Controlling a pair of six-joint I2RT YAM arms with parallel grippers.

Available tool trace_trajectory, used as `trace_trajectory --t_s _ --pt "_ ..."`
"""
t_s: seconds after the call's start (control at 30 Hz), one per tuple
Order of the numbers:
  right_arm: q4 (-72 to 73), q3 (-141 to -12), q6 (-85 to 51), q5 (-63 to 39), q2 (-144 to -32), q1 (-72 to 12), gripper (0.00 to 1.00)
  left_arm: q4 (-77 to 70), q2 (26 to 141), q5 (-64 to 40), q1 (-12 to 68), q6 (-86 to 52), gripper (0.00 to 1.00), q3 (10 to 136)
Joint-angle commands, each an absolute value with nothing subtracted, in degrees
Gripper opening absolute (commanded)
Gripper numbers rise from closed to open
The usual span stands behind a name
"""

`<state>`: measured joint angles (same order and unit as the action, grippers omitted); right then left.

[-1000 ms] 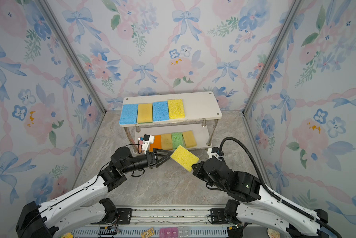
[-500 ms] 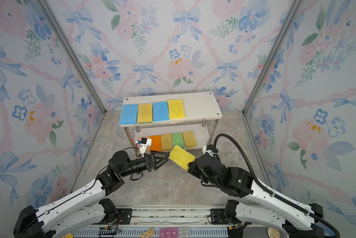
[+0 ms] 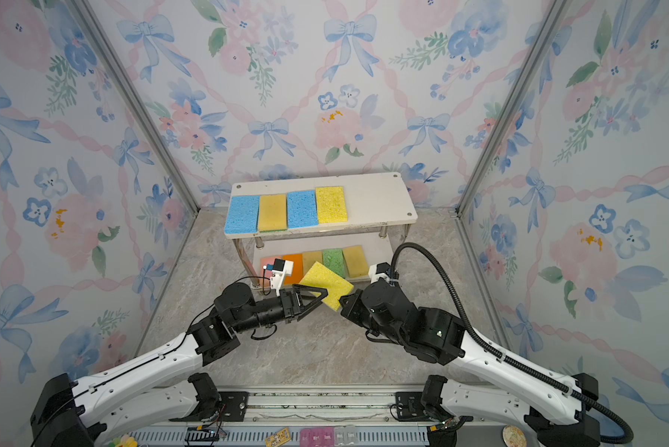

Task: Arrange cleaning sponges on a shelf
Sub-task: Pick up the cleaning sponge at the center of the table.

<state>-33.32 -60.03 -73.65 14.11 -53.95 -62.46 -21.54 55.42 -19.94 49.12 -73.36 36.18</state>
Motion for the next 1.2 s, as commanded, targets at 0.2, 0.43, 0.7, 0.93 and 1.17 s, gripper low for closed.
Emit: trace_trajectory --t_s 0.2,0.43,0.7,0.93,1.17 --pt "-31.05 -60.56 -74.94 14.09 -52.36 -64.32 0.0 -22.25 52.02 -11.59 49.39 -70.28 0.54 36.91" --pt "-32.76 -62.0 -74.42 14.5 -52.43 -65.68 0.08 -22.23 51.85 -12.89 49.44 -70.17 0.15 36.22" --pt "-51.18 -70.54 -63.76 16.74 -49.04 -65.46 0.49 -13.37 54.34 -24.18 46.93 -66.6 0.1 41.23" --pt "-64.33 -79.35 -54.08 11.5 -50.46 -64.75 0.68 -11.23 58.49 -44.23 42.35 -65.06 0.11 45.67" --pt "-65.05 -82.91 -50.6 9.03 -55.31 -65.13 0.7 -14.13 60.4 -50.35 40.44 -67.57 0.11 47.37"
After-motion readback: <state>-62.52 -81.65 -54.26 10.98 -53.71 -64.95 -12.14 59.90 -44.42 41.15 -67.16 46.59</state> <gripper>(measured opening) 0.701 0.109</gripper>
